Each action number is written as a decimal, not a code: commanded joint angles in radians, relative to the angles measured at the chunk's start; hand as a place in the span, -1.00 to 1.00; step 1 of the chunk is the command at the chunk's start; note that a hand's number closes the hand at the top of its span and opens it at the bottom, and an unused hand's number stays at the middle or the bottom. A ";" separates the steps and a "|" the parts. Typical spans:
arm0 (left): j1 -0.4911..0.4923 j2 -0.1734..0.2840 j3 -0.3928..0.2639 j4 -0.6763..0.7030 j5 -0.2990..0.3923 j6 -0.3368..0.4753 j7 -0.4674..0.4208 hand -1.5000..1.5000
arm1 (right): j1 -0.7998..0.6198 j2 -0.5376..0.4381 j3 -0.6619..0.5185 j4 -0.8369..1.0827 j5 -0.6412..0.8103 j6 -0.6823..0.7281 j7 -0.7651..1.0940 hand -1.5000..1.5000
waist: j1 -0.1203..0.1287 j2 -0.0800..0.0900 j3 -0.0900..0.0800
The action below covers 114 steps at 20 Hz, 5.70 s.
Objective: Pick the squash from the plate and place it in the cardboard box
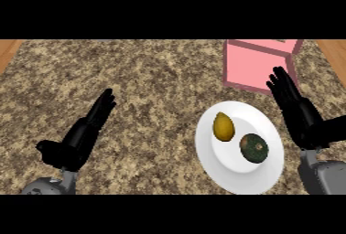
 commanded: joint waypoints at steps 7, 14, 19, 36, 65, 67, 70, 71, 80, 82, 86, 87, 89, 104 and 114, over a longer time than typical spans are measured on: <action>0.084 0.018 0.157 0.131 -0.034 0.171 0.020 0.00 | 0.145 -0.369 -0.032 -0.089 0.475 -0.093 -0.082 1.00 | -0.009 0.005 -0.015; 0.075 0.013 0.230 0.261 -0.020 0.168 -0.030 0.00 | 0.493 -0.107 -0.072 -0.302 0.631 -0.512 -0.111 -1.00 | -0.023 -0.004 0.022; 0.036 -0.036 0.199 0.285 -0.045 0.180 -0.010 0.00 | 0.682 -0.227 -0.104 -0.501 0.719 -0.392 0.079 -1.00 | -0.012 -0.003 0.022; 0.022 -0.087 0.217 0.340 -0.087 0.146 -0.067 0.00 | 0.384 -0.299 0.113 -0.740 0.839 0.134 0.890 -1.00 | 0.029 0.002 0.024; 0.004 -0.118 0.284 0.337 -0.138 0.110 -0.021 0.00 | 0.098 0.075 0.266 -0.554 1.040 0.396 1.273 -1.00 | 0.017 -0.001 0.024; -0.046 -0.147 0.259 0.326 -0.168 0.151 0.042 0.00 | 0.088 0.119 0.286 -0.465 1.078 0.350 1.224 -1.00 | 0.017 0.000 0.025; 0.048 -0.112 0.291 0.311 -0.143 0.090 -0.048 0.00 | 0.093 0.110 0.229 -0.411 1.064 0.374 1.187 -1.00 | 0.022 0.000 0.024; -0.020 -0.128 0.283 0.310 -0.143 0.109 0.027 0.00 | 0.065 0.084 0.160 -0.355 1.026 0.386 1.141 -1.00 | 0.020 0.001 0.025; -0.041 -0.144 0.326 0.407 -0.159 0.090 -0.046 0.00 | 0.129 0.143 0.215 -0.362 1.126 0.419 1.133 -1.00 | 0.013 0.000 0.024; 0.030 -0.165 0.295 0.355 -0.186 0.109 -0.063 0.00 | 0.102 0.104 0.107 -0.234 1.097 0.366 1.001 -1.00 | 0.020 0.001 0.025; -0.013 -0.160 0.315 0.338 -0.198 0.105 -0.007 0.00 | 0.094 0.155 0.138 -0.297 1.120 0.461 1.078 -1.00 | 0.017 0.000 0.025; -0.029 -0.154 0.332 0.331 -0.184 0.090 0.023 0.00 | 0.107 0.140 0.100 -0.264 1.120 0.422 1.011 -1.00 | 0.017 0.000 0.025; -0.002 -0.135 0.361 0.343 -0.167 0.053 -0.012 0.00 | 0.115 0.177 0.132 -0.299 1.155 0.429 1.059 -1.00 | 0.017 0.000 0.025; 0.027 -0.189 0.371 0.269 -0.240 0.040 0.032 0.00 | 0.041 0.245 0.056 -0.048 1.238 0.346 0.870 -1.00 | 0.019 0.000 0.025; 0.043 -0.227 0.376 0.322 -0.262 0.045 -0.038 0.00 | 0.047 0.218 0.093 0.045 1.347 0.182 0.699 1.00 | 0.019 0.000 0.025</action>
